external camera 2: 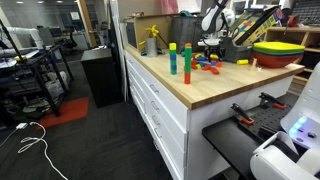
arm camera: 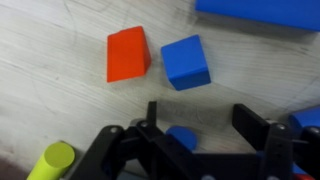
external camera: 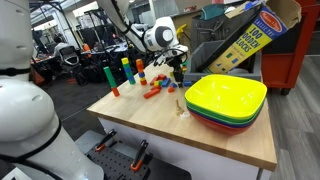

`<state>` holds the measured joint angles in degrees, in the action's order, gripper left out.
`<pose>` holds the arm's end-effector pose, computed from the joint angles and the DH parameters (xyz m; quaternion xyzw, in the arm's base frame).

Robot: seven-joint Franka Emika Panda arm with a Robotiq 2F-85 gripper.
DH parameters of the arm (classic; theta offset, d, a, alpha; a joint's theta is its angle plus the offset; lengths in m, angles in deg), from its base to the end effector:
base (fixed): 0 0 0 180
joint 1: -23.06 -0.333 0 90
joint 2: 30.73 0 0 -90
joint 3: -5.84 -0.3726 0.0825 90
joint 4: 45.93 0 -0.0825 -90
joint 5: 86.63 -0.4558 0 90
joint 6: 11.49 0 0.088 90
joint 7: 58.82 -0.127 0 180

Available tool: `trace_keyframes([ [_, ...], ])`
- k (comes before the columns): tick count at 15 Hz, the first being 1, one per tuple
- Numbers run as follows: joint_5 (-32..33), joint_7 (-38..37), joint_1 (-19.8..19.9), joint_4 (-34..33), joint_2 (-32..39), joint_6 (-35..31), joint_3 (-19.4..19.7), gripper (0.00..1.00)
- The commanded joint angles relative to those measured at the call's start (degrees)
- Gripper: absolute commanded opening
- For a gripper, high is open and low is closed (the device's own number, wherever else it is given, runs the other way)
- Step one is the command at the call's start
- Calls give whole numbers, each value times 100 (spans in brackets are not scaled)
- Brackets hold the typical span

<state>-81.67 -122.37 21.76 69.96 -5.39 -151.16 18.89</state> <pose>0.6559 -0.1355 0.2088 0.8152 -0.5741 0.0248 0.0726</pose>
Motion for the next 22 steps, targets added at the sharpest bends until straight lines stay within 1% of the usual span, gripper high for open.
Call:
trace_keyframes([
  [1,196,-314,-102,144,5,-120,116,100],
  [7,400,-668,-93,-43,83,-152,207,100],
  [10,680,-860,-108,-146,109,-160,343,100],
  [11,775,-920,-105,-170,121,-170,396,77],
  [12,833,-946,-94,-191,128,-170,422,74],
  [14,795,-968,-85,-196,134,-166,400,58],
  [15,767,-976,-86,-187,122,-150,378,49],
  [17,665,-939,-81,-131,74,-130,297,36],
  [20,573,-791,-110,65,-164,-76,146,12],
  [21,563,-751,-129,144,-255,-66,91,8],
  [22,527,-656,-144,281,-421,-43,-8,8],
])
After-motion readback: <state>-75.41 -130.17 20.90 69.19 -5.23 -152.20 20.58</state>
